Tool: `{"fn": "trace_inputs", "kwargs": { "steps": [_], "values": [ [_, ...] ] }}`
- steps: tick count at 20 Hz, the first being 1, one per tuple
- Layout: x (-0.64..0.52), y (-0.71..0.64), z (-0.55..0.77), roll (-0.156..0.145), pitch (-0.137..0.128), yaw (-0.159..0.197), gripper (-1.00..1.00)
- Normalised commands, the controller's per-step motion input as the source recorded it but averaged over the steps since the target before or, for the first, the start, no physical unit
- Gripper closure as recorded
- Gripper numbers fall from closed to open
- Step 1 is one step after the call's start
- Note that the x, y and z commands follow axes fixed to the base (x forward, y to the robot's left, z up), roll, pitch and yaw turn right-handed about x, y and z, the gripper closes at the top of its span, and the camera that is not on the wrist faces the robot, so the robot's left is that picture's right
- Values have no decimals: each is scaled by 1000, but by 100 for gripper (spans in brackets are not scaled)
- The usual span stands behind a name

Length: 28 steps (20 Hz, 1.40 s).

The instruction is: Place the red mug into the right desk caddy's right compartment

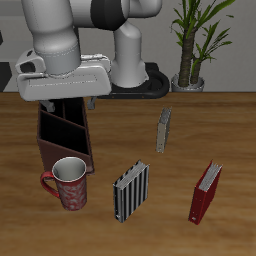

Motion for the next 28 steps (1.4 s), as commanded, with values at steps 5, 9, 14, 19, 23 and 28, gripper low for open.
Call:
{"fn": "trace_inputs", "kwargs": {
  "steps": [5,9,14,19,23,28],
  "values": [
    [47,-20,-330,-15,-47,-16,-100],
    [-10,22,-428,-26,-50,18,-100],
    [-35,31,-369,-13,-22,30,-100],
    [-41,-115,-386,-37,-25,13,-100],
    [7,-59,-303,-23,0,8,-100],
    [2,56,-298,-11,-13,37,-100]
  ]
}}
